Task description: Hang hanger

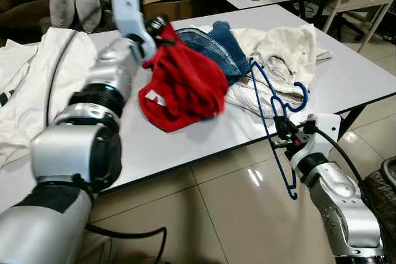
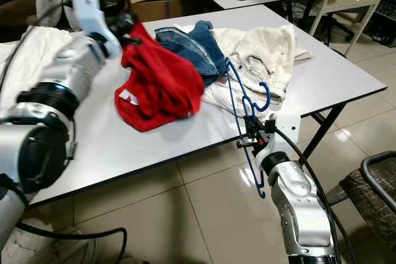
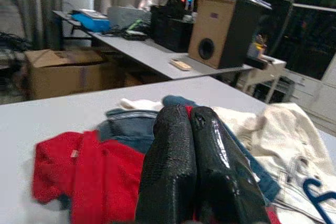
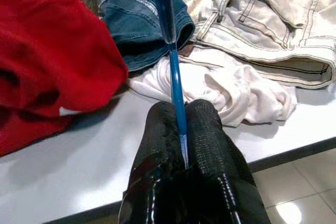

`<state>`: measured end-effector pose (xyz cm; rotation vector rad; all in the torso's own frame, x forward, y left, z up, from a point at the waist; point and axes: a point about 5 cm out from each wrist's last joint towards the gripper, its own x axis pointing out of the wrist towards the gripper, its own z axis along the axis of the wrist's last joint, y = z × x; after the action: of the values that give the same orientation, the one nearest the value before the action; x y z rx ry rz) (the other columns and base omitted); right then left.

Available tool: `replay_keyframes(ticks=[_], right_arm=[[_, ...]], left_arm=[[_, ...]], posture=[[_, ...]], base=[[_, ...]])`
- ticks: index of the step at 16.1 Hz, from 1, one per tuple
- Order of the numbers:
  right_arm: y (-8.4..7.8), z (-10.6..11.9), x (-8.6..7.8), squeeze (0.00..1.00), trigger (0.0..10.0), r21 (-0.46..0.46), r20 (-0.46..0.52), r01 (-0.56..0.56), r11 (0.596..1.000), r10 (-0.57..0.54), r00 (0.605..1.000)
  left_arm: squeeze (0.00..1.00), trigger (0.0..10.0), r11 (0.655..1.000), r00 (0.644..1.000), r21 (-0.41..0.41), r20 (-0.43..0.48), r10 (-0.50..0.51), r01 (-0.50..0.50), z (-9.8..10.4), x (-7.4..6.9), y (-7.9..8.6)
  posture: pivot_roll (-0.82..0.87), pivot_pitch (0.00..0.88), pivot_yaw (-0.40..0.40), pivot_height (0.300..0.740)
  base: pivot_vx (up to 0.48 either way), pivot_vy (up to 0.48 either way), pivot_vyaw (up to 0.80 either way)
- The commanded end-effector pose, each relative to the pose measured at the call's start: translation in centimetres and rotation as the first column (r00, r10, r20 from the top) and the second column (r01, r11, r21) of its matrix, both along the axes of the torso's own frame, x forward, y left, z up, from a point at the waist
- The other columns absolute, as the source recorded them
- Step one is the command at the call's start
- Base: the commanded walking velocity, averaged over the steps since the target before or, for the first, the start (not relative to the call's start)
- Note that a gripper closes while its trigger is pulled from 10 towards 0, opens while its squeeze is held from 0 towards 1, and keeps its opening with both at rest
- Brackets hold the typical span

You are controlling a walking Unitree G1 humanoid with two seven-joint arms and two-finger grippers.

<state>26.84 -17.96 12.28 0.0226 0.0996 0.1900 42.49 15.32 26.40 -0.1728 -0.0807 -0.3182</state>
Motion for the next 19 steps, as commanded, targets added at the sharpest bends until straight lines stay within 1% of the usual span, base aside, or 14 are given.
replay_keyframes(ticks=[1, 3, 5, 7, 8, 9, 10, 13, 14, 15, 16, 17, 18, 19], right_arm=[[-0.9, -0.1, -0.1, 0.0, 10.0, 0.015, -0.003, 0.065, 0.998, -0.065, 0.998], [-1.9, 0.0, -0.2, 0.0, 10.0, 0.038, 0.002, 0.132, 0.99, -0.132, 0.991], [-3.8, -0.1, -0.7, 0.0, 10.0, 0.032, -0.005, 0.21, 0.977, -0.209, 0.978], [-4.3, 0.0, -1.3, 0.0, 10.0, 0.049, 0.007, 0.186, 0.981, -0.187, 0.982], [-4.4, 0.0, -1.8, 0.0, 10.0, 0.044, 0.014, 0.129, 0.991, -0.13, 0.991], [-4.5, 0.0, -2.0, 0.0, 10.0, 0.041, 0.014, 0.113, 0.993, -0.114, 0.993], [-5.2, -0.1, -2.2, 0.0, 10.0, 0.034, 0.009, 0.114, 0.993, -0.114, 0.993], [-6.2, -0.2, -2.5, 0.0, 10.0, 0.035, 0.007, 0.162, 0.986, -0.162, 0.987], [-6.4, -0.3, -3.0, 0.0, 10.0, 0.037, 0.007, 0.167, 0.985, -0.167, 0.986], [-6.3, -0.3, -3.2, 0.0, 10.0, 0.039, 0.005, 0.164, 0.986, -0.164, 0.986], [-6.1, -0.4, -3.4, 0.0, 10.0, 0.04, 0.0, 0.157, 0.987, -0.157, 0.988], [-5.6, -0.4, -3.5, 0.0, 10.0, 0.041, -0.006, 0.135, 0.99, -0.135, 0.991], [-5.4, -0.4, -3.5, 0.0, 10.0, 0.041, -0.006, 0.124, 0.991, -0.124, 0.992], [-5.2, -0.4, -3.5, 0.0, 10.0, 0.041, -0.005, 0.115, 0.993, -0.115, 0.993]], left_arm=[[0.0, 0.0, 0.999, 0.999, -0.013, -0.016, 0.033, -0.033, -0.3, 0.0, 0.5], [0.0, 0.0, 0.999, 0.999, -0.013, -0.025, 0.046, -0.047, -0.6, -0.1, 1.1], [0.0, 0.0, 0.999, 0.999, -0.008, -0.028, 0.037, -0.037, -0.8, -0.2, 2.0], [0.0, 0.0, 1.0, 0.999, -0.008, -0.023, 0.029, -0.029, -0.7, -0.3, 2.4], [0.0, 0.0, 1.0, 1.0, -0.008, -0.022, 0.021, -0.021, -0.7, -0.3, 2.6], [0.0, 0.0, 1.0, 1.0, -0.005, -0.021, 0.018, -0.018, -0.7, -0.3, 2.6], [0.0, 0.0, 1.0, 1.0, 0.016, -0.029, 0.011, -0.011, -1.1, -0.4, 2.7], [0.0, 0.0, 0.992, 0.994, 0.069, -0.04, 0.107, -0.104, -1.9, -0.6, 4.2], [0.0, 0.0, 0.983, 0.984, 0.056, -0.015, 0.176, -0.174, -1.4, -0.8, 6.0], [0.0, 0.0, 0.983, 0.983, 0.013, -0.009, 0.185, -0.185, -1.0, -0.8, 6.5], [0.0, 0.0, 0.984, 0.984, -0.048, 0.023, 0.175, -0.174, 0.2, -0.9, 7.0], [0.0, 0.0, 0.984, 0.986, -0.156, 0.131, 0.104, -0.083, 3.8, -0.9, 7.0], [0.0, 0.0, 0.981, 0.977, -0.187, 0.197, 0.083, -0.046, 5.9, -1.1, 7.0], [0.0, 0.0, 0.98, 0.953, -0.198, 0.29, 0.09, -0.033, 9.0, -1.6, 7.5]], posture=[[-0.11, 0.0, 0.021, 0.74], [-0.11, 0.0, 0.021, 0.74], [-0.13, 0.0, 0.04, 0.74], [-0.13, 0.0, 0.041, 0.74], [-0.13, 0.0, 0.037, 0.74], [-0.13, 0.0, 0.037, 0.74], [-0.14, 0.0, 0.033, 0.74], [-0.15, 0.0, 0.038, 0.74], [-0.16, 0.0, 0.044, 0.74], [-0.17, 0.0, 0.041, 0.74], [-0.17, 0.0, 0.036, 0.74], [-0.17, 0.0, 0.035, 0.74], [-0.17, 0.0, 0.035, 0.74], [-0.17, 0.0, 0.04, 0.74]], base=[[0.0, 0.0, 0.0], [0.0, 0.0, 0.0], [0.0, 0.0, 0.0], [0.0, 0.0, 0.0], [0.0, 0.0, 0.0], [0.0, 0.0, 0.0], [0.0, 0.0, 0.0], [0.0, 0.0, 0.0], [0.0, 0.0, 0.0], [0.0, 0.0, 0.0], [0.0, 0.0, 0.0], [0.0, 0.0, 0.0], [0.0, 0.0, 0.0], [0.0, 0.0, 0.0]])
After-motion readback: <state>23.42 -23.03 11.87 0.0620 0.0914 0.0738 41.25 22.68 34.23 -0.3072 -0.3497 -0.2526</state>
